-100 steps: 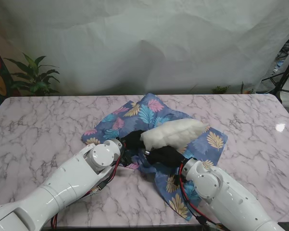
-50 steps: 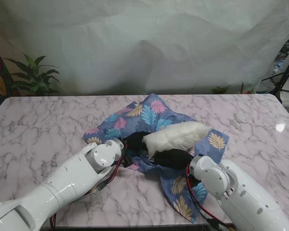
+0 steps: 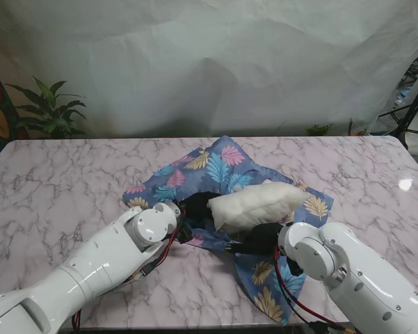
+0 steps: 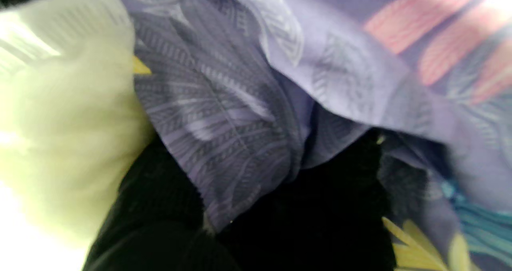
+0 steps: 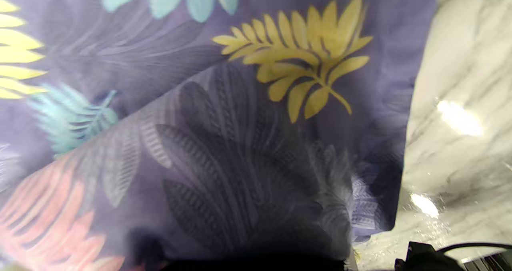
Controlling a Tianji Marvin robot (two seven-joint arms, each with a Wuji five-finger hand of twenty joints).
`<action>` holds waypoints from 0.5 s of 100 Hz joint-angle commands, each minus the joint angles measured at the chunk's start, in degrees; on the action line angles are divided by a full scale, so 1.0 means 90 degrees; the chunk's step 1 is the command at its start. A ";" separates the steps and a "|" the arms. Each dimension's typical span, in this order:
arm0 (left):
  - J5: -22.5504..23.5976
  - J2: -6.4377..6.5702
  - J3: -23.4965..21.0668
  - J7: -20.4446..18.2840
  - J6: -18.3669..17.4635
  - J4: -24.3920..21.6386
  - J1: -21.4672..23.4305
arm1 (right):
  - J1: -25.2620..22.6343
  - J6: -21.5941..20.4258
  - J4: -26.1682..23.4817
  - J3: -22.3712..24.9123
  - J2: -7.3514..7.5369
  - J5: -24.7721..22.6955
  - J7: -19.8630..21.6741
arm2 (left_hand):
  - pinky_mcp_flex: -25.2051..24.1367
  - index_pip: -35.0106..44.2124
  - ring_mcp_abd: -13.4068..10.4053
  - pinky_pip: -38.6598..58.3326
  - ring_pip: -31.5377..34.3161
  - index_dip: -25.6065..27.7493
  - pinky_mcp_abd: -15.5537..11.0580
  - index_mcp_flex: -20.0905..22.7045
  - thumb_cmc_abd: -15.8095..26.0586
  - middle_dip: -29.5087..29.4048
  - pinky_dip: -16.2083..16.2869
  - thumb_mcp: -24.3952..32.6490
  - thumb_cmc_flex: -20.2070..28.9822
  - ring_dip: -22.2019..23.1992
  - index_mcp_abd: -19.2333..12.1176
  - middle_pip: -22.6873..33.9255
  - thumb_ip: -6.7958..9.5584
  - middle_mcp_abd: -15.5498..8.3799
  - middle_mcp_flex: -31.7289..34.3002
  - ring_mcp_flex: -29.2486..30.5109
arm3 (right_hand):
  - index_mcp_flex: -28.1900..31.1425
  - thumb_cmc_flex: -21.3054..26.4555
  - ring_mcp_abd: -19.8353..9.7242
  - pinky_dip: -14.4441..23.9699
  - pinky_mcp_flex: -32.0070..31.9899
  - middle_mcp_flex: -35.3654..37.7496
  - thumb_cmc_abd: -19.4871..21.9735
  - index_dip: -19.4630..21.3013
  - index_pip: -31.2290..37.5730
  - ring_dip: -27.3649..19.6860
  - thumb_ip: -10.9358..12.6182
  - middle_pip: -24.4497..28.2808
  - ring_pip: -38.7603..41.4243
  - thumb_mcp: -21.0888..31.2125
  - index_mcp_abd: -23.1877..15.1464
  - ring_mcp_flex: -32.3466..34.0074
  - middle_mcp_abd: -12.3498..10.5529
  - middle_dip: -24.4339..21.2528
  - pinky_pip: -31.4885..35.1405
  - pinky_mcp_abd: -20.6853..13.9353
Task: Put a pillowcase on a pillow
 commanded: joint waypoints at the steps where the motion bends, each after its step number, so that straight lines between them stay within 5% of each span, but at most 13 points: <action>1: 0.0111 0.0071 0.0120 -0.0181 0.0156 0.0200 0.0176 | -0.0140 0.0106 -0.0285 0.0119 0.0072 -0.0201 0.0234 | -0.0148 0.0896 -0.0853 0.0081 0.0846 0.0335 -0.0124 0.0301 0.0559 0.0227 -0.0038 0.1763 0.1238 0.0212 -0.0173 0.0885 0.0556 -0.0147 0.0628 0.1055 | 0.0398 -0.0337 -0.0078 -0.0129 -0.0420 0.0318 0.0364 0.0255 0.0218 -0.0104 0.0085 -0.0080 -0.0397 -0.0203 -0.0774 -0.0092 -0.0301 0.0144 -0.0204 0.0264; 28: 0.0141 0.0119 0.0114 -0.0256 0.0199 0.0139 0.0189 | -0.0522 -0.0136 -0.0472 0.0813 0.0066 0.0018 0.0226 | -0.0148 0.0905 -0.0864 0.0083 0.0860 0.0333 -0.0117 0.0295 0.0554 0.0216 -0.0050 0.1771 0.1229 0.0206 -0.0178 0.0907 0.0557 -0.0152 0.0624 0.1055 | 0.1418 -0.0239 -0.0101 0.0068 0.0023 0.1394 0.0179 0.1028 0.1020 0.0358 0.0088 0.0597 0.1024 -0.0089 -0.1004 0.0435 -0.0345 0.0595 0.0337 0.0148; 40: 0.0132 0.0133 0.0109 -0.0294 0.0184 0.0130 0.0188 | -0.0621 -0.0312 -0.0453 0.1049 0.0084 0.0056 0.0305 | -0.0148 0.0909 -0.0864 0.0082 0.0862 0.0333 -0.0120 0.0298 0.0559 0.0212 -0.0055 0.1773 0.1225 0.0202 -0.0182 0.0911 0.0557 -0.0159 0.0621 0.1055 | -0.0193 -0.0005 0.0008 -0.0108 -0.0025 0.0029 -0.0295 0.0785 0.0049 -0.0267 0.0065 -0.0268 -0.0194 0.0185 -0.0585 -0.0109 -0.0107 0.0381 0.0142 0.0368; 46: 0.0126 0.0139 0.0113 -0.0317 0.0169 0.0135 0.0184 | -0.0643 -0.0251 -0.0530 0.1087 0.0107 0.0005 0.0541 | -0.0152 0.0910 -0.0864 0.0080 0.0863 0.0333 -0.0124 0.0297 0.0559 0.0211 -0.0057 0.1773 0.1223 0.0201 -0.0184 0.0915 0.0557 -0.0160 0.0623 0.1055 | -0.1236 -0.0292 0.0073 -0.0290 -0.0122 -0.0689 -0.0497 -0.0225 -0.0961 -0.0157 0.0050 -0.0532 -0.0562 0.0622 -0.0405 -0.0289 -0.0137 0.0248 -0.0057 0.0651; 50: 0.0131 0.0144 0.0119 -0.0330 0.0163 0.0136 0.0180 | -0.0672 -0.0207 -0.0580 0.1113 0.0112 -0.0067 0.0626 | -0.0156 0.0910 -0.0866 0.0077 0.0863 0.0334 -0.0128 0.0295 0.0558 0.0211 -0.0060 0.1771 0.1220 0.0200 -0.0189 0.0916 0.0557 -0.0164 0.0622 0.1053 | -0.1503 -0.0389 0.0159 -0.0371 -0.0305 -0.1043 -0.0557 -0.0443 -0.1196 -0.0240 0.0042 -0.0792 -0.0831 0.0749 -0.0414 -0.0522 -0.0142 0.0099 -0.0265 0.0851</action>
